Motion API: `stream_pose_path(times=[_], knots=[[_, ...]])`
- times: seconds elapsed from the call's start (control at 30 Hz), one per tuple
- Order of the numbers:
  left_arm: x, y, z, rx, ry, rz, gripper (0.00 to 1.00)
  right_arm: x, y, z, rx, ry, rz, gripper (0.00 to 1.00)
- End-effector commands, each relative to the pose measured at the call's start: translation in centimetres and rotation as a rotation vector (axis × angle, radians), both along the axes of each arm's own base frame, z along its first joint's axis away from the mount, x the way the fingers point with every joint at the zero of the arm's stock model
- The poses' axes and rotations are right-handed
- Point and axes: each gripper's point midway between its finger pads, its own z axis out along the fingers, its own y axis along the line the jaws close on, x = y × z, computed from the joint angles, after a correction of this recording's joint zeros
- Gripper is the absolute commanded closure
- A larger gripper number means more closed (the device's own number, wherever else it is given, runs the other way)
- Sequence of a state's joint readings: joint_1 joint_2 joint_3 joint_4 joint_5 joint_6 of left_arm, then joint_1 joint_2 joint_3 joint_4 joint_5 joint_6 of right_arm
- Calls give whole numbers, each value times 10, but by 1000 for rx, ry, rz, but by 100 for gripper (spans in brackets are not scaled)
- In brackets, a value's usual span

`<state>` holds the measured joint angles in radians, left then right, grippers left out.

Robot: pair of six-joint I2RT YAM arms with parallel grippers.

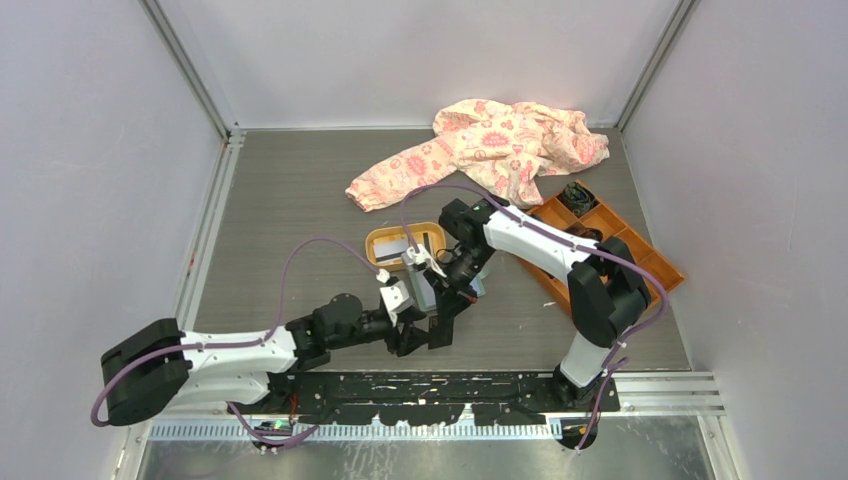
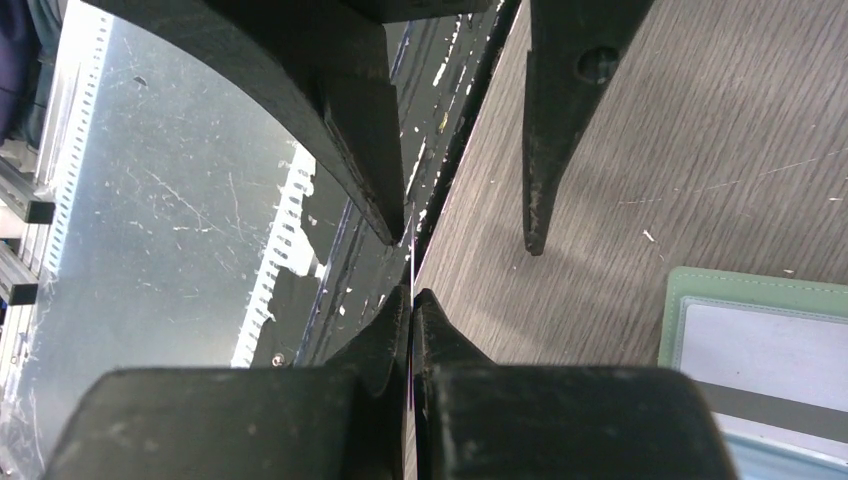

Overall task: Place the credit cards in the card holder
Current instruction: Pick up the credit card from the storage box.

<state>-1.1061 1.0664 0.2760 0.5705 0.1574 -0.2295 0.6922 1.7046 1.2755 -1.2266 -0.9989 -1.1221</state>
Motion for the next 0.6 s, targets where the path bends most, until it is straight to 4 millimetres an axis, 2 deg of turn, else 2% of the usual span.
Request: stream_pose_path(times=[0.0, 0.1, 0.2, 0.23, 0.33, 0.5, 0.53, 0.57], knots=[[4, -17, 23, -75, -57, -27, 50, 2, 8, 10, 33, -44, 17, 99], [3, -22, 23, -94, -41, -40, 60, 2, 9, 8, 30, -51, 25, 99], [-1, -25, 25, -123, -24, -53, 78, 1, 10, 6, 24, -57, 29, 99], [-2, -25, 26, -136, -18, -56, 80, 1, 10, 5, 20, -57, 29, 99], [-6, -26, 34, -191, -5, -69, 80, 2, 11, 5, 18, -59, 25, 98], [-10, -29, 32, -210, 40, -80, 79, 3, 13, 5, 19, -61, 13, 98], [-10, -30, 31, -212, 48, -81, 85, 3, 13, 5, 19, -60, 11, 97], [-10, -30, 30, -214, 51, -83, 98, 4, 13, 5, 19, -61, 10, 97]])
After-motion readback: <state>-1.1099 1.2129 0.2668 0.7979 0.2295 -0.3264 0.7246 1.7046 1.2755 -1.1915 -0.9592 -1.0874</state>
